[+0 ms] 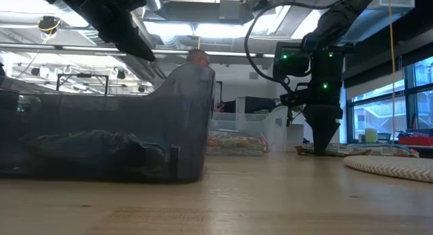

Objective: Pick and place Granola Bars by type
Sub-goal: Put the yellow granola bar into the gray bin

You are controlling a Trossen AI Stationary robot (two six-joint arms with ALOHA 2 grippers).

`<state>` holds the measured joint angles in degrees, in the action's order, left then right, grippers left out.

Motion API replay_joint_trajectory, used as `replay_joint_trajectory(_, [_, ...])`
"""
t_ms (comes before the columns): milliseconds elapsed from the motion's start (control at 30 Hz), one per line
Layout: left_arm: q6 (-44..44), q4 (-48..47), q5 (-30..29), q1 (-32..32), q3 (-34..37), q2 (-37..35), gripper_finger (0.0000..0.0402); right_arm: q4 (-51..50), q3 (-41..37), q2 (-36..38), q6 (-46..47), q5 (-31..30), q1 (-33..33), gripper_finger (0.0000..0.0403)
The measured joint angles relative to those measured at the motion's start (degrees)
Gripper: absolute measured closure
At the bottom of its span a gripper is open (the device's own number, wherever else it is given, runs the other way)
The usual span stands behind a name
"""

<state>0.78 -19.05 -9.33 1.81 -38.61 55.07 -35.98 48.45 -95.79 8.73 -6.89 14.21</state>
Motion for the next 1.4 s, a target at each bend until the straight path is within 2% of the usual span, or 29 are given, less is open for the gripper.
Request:
replay_joint_trajectory(267, [0.0,0.0,0.0,0.0,0.0,0.0,0.0251,0.1,-0.1,-0.1,-0.1,1.8,0.0,0.0262])
replay_joint_trajectory(467, [0.0,0.0,0.0,0.0,0.0,0.0,0.0249,0.1,-0.1,0.0,-0.2,2.3,-0.3,0.0308])
replay_joint_trajectory(700, [0.0,0.0,0.0,0.0,0.0,0.0,0.0253,-0.9,-0.4,3.5,-1.5,1.2,-2.0,0.0325])
replay_joint_trajectory(1000, [0.0,0.6,0.0,0.0,0.0,0.0,0.0249,-0.1,-0.2,17.3,3.2,1.6,-6.7,0.0326])
replay_joint_trajectory(1100, [0.0,1.8,0.0,0.0,0.0,0.0,0.0250,5.4,-0.2,22.6,5.5,1.8,-9.8,0.0326])
replay_joint_trajectory(1200, [0.0,2.2,0.0,0.0,0.0,0.0,0.0252,16.7,-0.1,26.8,5.5,1.8,-13.6,0.0326])
replay_joint_trajectory(1400, [2.1,7.0,0.0,0.0,0.0,0.0,0.0252,44.7,0.0,29.6,-8.0,1.4,-21.2,0.0326])
